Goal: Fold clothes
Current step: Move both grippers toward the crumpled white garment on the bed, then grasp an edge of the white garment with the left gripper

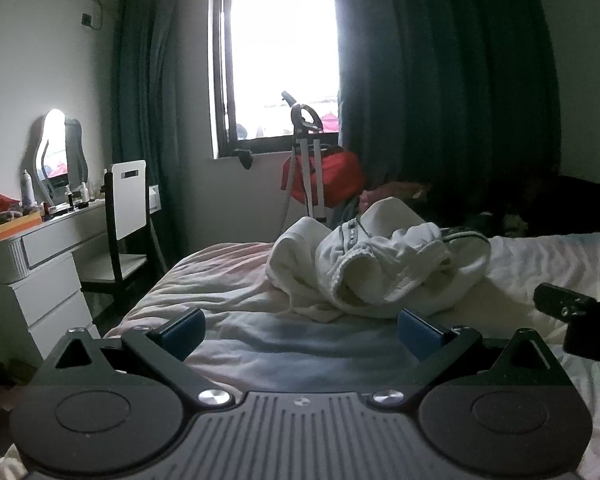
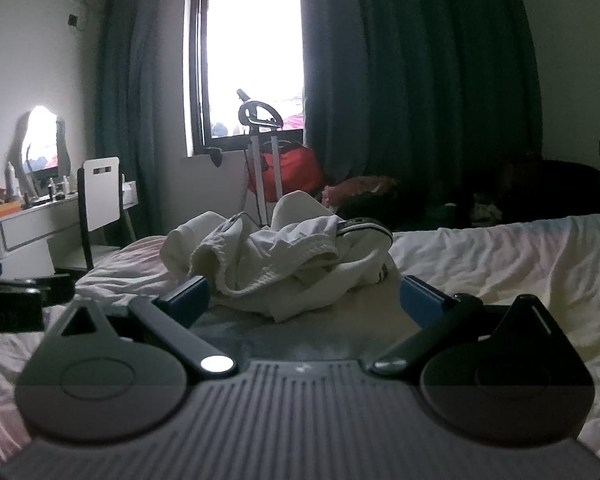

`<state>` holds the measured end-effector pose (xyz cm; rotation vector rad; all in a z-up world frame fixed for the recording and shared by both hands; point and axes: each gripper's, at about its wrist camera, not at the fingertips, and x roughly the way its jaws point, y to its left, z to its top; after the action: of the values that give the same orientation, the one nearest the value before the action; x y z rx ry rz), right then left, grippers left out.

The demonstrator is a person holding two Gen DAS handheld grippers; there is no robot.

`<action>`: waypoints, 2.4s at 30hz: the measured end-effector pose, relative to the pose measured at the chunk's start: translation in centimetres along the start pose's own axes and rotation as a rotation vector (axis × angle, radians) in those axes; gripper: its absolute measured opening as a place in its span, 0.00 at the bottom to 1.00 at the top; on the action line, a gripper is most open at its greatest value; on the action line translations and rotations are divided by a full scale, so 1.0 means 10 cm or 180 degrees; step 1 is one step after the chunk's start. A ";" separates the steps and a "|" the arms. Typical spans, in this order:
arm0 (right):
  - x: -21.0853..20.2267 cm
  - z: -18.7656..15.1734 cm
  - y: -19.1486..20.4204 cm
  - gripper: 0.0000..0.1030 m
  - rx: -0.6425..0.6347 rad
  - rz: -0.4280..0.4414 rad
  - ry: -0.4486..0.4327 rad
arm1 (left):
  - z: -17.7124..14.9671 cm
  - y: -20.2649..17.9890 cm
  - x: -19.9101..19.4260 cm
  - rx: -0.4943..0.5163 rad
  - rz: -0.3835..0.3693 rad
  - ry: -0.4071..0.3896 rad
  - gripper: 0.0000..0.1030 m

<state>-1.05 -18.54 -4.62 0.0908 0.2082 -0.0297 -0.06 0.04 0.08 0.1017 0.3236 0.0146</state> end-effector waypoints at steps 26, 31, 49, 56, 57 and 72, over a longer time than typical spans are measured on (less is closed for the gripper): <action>-0.05 0.06 -0.06 1.00 0.0458 -0.0166 0.0003 | 0.06 0.17 -0.19 -0.0147 0.0016 -0.0075 1.00; -0.07 0.11 -0.03 1.00 0.0437 -0.0246 -0.0098 | 0.05 0.18 -0.21 -0.0135 0.0014 -0.0131 1.00; 0.04 0.76 -0.51 1.00 0.0577 -0.0461 -0.0611 | -0.04 0.25 -0.17 -0.0198 -0.0135 -0.0111 1.00; 0.00 0.58 -0.58 1.00 0.0614 -0.0406 -0.0463 | -0.05 0.03 0.32 -0.0146 -0.0409 0.0030 1.00; 0.00 0.55 -0.56 1.00 0.0574 -0.0405 -0.0482 | -0.02 -0.05 0.48 -0.0085 -0.0480 0.0062 1.00; 0.65 -0.04 -0.71 1.00 0.0953 -0.0294 0.0032 | 0.27 -0.62 2.82 -0.0392 -0.0430 0.0547 0.86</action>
<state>4.98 -25.65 -7.03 0.3798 0.2169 -0.1525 27.56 -5.58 -6.91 -0.0442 0.4999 -0.0909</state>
